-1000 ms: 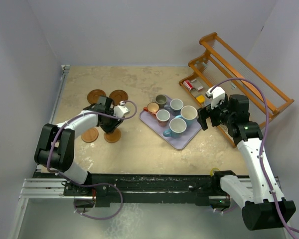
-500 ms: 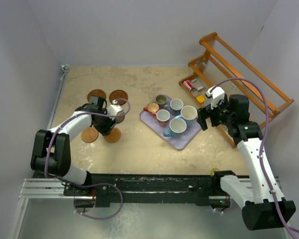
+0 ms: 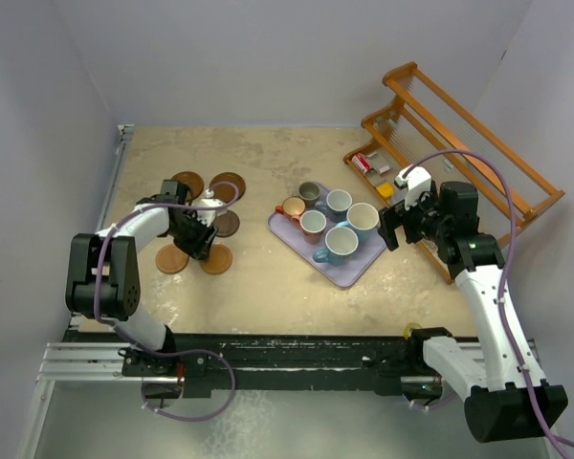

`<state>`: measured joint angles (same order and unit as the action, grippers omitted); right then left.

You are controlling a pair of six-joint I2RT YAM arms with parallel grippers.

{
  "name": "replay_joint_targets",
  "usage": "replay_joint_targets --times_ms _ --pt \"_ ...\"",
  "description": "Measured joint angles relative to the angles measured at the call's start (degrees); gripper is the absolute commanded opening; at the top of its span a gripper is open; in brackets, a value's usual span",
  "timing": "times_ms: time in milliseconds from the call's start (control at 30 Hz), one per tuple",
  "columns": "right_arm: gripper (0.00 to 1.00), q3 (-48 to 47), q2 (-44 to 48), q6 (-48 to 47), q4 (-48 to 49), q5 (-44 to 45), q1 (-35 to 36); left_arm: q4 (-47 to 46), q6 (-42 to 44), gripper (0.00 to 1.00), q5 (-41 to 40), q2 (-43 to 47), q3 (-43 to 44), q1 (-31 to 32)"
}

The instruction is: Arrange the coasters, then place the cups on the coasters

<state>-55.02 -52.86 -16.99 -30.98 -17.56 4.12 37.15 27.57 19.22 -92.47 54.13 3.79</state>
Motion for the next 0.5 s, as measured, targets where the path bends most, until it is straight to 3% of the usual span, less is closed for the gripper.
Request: replay_joint_targets --times_ms 500 --pt "1.0 0.0 0.0 0.0 0.0 0.0 0.0 1.8 -0.3 0.39 3.5 -2.7 1.7 0.0"
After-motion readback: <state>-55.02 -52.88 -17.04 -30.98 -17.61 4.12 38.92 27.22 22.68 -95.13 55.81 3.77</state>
